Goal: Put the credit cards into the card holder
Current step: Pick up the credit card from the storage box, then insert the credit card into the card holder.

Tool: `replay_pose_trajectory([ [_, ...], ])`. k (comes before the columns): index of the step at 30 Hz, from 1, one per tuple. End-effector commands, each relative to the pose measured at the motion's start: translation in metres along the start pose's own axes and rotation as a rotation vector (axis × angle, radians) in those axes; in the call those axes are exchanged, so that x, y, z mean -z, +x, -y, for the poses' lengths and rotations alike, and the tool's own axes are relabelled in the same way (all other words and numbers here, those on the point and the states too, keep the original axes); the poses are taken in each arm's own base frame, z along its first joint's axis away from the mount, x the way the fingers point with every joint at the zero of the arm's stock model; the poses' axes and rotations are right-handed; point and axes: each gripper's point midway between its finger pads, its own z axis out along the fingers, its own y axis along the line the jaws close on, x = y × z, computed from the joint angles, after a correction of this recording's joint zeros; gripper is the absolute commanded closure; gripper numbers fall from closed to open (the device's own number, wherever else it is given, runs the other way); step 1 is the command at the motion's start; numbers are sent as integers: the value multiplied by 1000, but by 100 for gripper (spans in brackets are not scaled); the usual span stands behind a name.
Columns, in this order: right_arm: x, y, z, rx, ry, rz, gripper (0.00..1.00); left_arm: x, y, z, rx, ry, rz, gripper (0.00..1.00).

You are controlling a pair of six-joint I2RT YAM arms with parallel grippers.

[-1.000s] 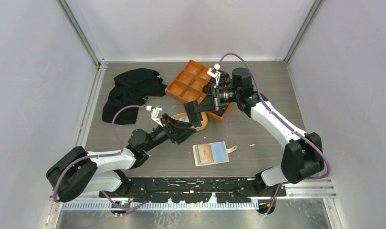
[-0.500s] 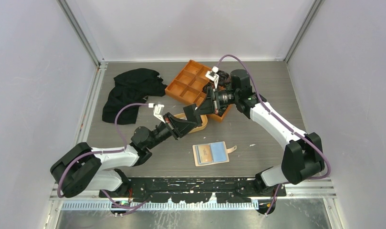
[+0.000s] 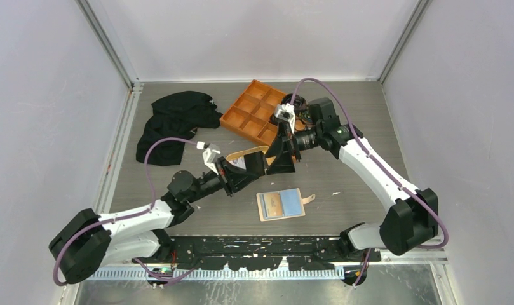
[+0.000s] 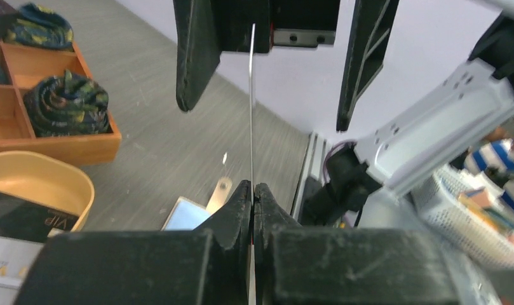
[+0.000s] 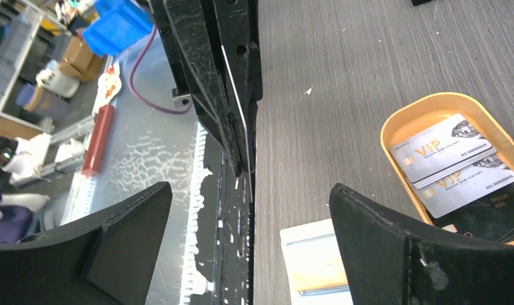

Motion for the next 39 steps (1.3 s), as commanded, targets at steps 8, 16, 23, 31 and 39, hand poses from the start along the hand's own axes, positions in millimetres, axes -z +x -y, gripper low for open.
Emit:
replay_pose_trajectory([
  [8, -8, 11, -11, 116, -79, -8, 17, -2, 22, 10, -77, 105, -138, 100],
  [16, -15, 12, -8, 53, -88, -15, 51, -8, 22, 5, -70, 99, -116, 100],
  [23, -15, 9, -8, 34, -86, -13, 67, -6, 21, 3, -75, 83, -106, 100],
  [31, -15, 6, -14, 33, -112, -8, 91, -6, 20, 4, -69, 82, -103, 100],
  [39, -12, 2, -12, 1, -86, -16, 99, -2, 17, -10, -15, -24, -87, 55],
])
